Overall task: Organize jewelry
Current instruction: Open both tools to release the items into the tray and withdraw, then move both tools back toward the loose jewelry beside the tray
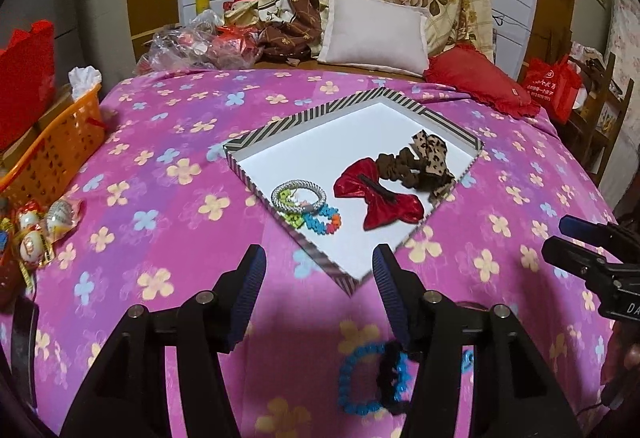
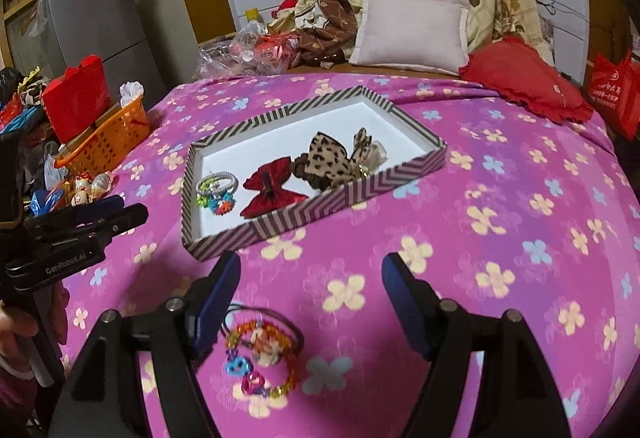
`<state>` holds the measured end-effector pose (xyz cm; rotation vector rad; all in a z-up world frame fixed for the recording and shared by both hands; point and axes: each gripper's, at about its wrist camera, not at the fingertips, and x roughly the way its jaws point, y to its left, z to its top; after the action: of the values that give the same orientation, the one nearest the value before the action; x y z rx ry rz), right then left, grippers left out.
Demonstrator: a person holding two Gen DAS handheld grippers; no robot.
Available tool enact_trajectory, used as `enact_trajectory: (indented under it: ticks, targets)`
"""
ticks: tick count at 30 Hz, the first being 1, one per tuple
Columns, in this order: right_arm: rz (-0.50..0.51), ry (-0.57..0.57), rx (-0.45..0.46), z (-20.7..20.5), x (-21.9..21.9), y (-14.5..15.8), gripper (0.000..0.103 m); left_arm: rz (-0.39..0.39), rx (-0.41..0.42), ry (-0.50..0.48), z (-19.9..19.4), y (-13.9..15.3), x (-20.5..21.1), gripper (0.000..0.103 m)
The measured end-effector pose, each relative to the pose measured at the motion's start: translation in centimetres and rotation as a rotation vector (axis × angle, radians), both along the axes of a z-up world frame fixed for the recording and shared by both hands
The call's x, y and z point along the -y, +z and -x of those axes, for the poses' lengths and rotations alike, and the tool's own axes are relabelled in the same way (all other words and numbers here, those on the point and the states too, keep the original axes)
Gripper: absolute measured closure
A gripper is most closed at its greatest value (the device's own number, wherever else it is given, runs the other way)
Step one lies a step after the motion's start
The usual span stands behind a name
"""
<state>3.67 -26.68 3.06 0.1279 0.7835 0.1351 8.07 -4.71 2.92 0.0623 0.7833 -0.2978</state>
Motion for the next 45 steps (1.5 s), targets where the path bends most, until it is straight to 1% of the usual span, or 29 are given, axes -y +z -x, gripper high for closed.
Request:
enact_trajectory:
  ticks: [2,4,17,32,45]
  targets:
    - [-0.008,-0.005,-0.001,0.7,0.0,0.1,0.026,-0.005,0.005,0.001,0.7,0.1,0.0,0.054]
    - [-0.003,-0.007,-0.003,1.2,-0.1,0.1,0.022,-0.012,0.009,0.005,1.3,0.1,-0.1,0.054]
    - [-0.004,-0.01,-0.028,4.1,-0.5,-0.6,0.021,-0.004,-0.008,0.01,4.4,-0.3,-0.7,0.054]
    - [0.01,-0.015,-0.053,5.4,-0.5,-1.6,0.021,0.001,-0.04,0.011,5.6,-1.4,-1.3,0.054]
    - [0.009,-0.016,-0.081,5.8,-0.2,-2.6,0.021,-0.027,-0.069,0.017,6.2,-2.7,-2.0,0.054]
